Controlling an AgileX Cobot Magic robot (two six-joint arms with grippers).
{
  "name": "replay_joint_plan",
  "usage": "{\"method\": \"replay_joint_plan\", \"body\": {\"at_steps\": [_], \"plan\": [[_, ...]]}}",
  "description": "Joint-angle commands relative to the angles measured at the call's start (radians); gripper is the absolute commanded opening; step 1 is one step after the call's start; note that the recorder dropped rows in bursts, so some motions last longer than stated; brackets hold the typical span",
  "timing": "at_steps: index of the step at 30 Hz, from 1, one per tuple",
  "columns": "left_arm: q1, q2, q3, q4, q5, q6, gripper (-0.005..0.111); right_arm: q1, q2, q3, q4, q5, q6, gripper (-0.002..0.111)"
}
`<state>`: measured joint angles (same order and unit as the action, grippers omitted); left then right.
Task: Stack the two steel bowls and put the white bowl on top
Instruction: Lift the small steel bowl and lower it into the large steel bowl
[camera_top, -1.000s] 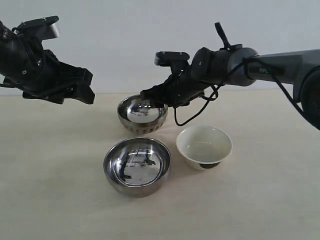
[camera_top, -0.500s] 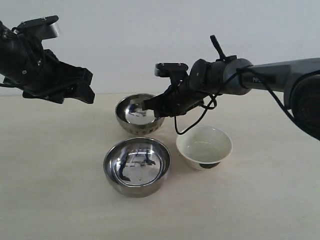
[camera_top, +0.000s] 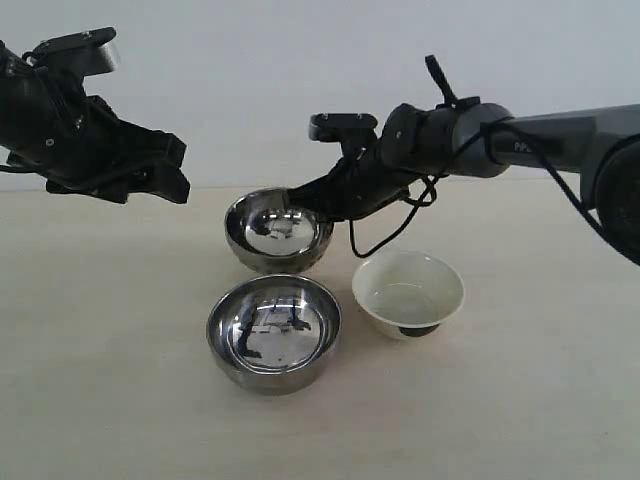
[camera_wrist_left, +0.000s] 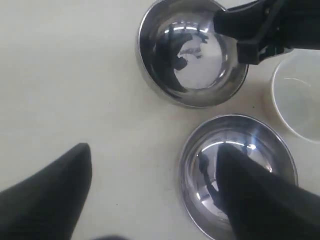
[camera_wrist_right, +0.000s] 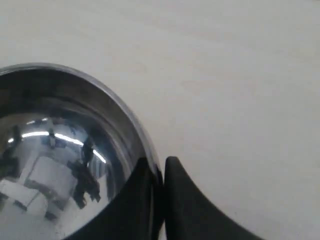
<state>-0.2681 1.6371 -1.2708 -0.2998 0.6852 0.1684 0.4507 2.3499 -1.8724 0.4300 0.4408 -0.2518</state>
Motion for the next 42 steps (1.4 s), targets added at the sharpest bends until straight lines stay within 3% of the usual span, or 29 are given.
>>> {"method": "replay_joint_plan", "body": {"at_steps": [1, 8, 11, 20, 30, 42], "plan": [[0.004, -0.008, 0.003, 0.012, -0.007, 0.011, 0.066, -0.028, -0.107, -0.037, 0.002, 0.076, 0.013, 0.0], [0.004, -0.008, 0.003, 0.05, -0.014, 0.011, 0.066, -0.062, -0.23, -0.035, -0.079, 0.36, 0.052, 0.0], [0.004, -0.008, 0.003, 0.05, -0.028, 0.011, 0.066, -0.048, -0.249, -0.01, -0.081, 0.381, 0.068, 0.0], [0.004, -0.008, 0.003, 0.05, -0.04, 0.011, 0.066, 0.0, -0.318, 0.123, -0.082, 0.372, 0.071, 0.0], [0.004, -0.008, 0.003, 0.05, -0.043, 0.011, 0.066, 0.079, -0.425, 0.369, -0.076, 0.199, 0.078, 0.0], [0.004, -0.008, 0.003, 0.05, -0.028, 0.011, 0.066, 0.151, -0.443, 0.418, -0.107, 0.169, 0.117, 0.0]]}}
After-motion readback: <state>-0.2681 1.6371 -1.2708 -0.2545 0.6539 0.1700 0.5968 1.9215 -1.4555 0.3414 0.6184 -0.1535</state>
